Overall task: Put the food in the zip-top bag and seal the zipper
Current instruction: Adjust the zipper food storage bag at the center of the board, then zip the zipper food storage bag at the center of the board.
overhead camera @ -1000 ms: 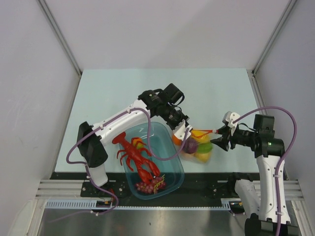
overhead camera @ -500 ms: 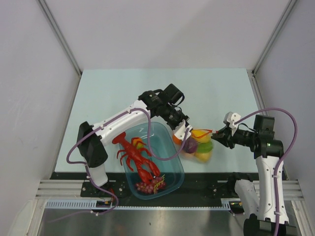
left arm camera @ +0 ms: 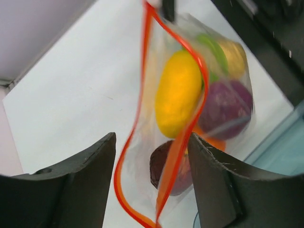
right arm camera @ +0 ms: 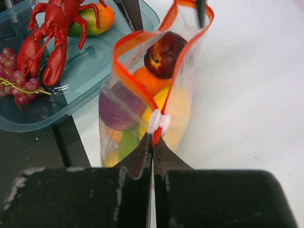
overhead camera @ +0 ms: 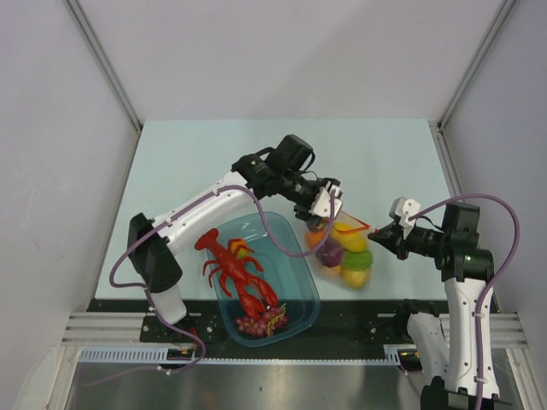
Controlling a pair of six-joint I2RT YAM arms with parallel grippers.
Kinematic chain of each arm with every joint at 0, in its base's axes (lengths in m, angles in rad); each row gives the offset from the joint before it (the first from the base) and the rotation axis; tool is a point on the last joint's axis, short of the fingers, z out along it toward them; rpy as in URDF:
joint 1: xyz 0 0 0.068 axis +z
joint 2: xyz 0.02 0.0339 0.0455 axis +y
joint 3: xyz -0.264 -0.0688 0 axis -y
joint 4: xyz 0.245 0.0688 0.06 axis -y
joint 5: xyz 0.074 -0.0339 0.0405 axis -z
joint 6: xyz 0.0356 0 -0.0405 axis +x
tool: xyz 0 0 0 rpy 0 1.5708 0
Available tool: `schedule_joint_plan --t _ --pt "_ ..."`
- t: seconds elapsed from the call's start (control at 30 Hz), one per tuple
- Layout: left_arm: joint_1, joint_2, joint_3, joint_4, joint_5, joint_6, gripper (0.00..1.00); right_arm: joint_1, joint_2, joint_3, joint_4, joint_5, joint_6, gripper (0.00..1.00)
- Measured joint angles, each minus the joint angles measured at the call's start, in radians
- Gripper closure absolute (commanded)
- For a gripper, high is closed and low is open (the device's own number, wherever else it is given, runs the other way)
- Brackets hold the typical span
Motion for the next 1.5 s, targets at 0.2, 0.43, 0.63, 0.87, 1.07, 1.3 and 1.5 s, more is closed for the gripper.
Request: schedule_joint_plan --t 0.2,0.43,0.63,0.87,1.07,1.3,1.5 --pt "-0.036 -0.087 0.0 0.179 0.016 -0.348 0.32 -0.002 -0.037 -0.005 0.014 0.003 0.025 1.0" --pt "-0.111 -0.074 0.031 0.253 0.023 -0.546 0.38 -0.002 -0.068 -0.013 0.043 0.007 0.057 1.0" --pt "-0.149 -0.016 0.055 0.277 0.007 -0.581 0.41 -0.002 -0.073 -0.013 0.051 0.007 0.064 1.0" --pt "-0.189 0.044 0.098 0.277 -0.016 -0.58 0.51 -0.002 -0.077 -0.013 0.051 0.006 0.066 1.0" --pt "-0.196 0.076 0.142 0.266 -0.016 -0.577 0.67 0.002 -0.077 -0.013 0.051 0.007 0.066 1.0" --pt "-0.197 0.109 0.152 0.224 -0.03 -0.556 0.72 0.003 -0.077 -0.013 0.049 0.01 0.064 1.0" --pt "-0.195 0.114 0.152 0.201 -0.034 -0.541 0.92 0.003 -0.075 -0.014 0.045 0.016 0.054 1.0"
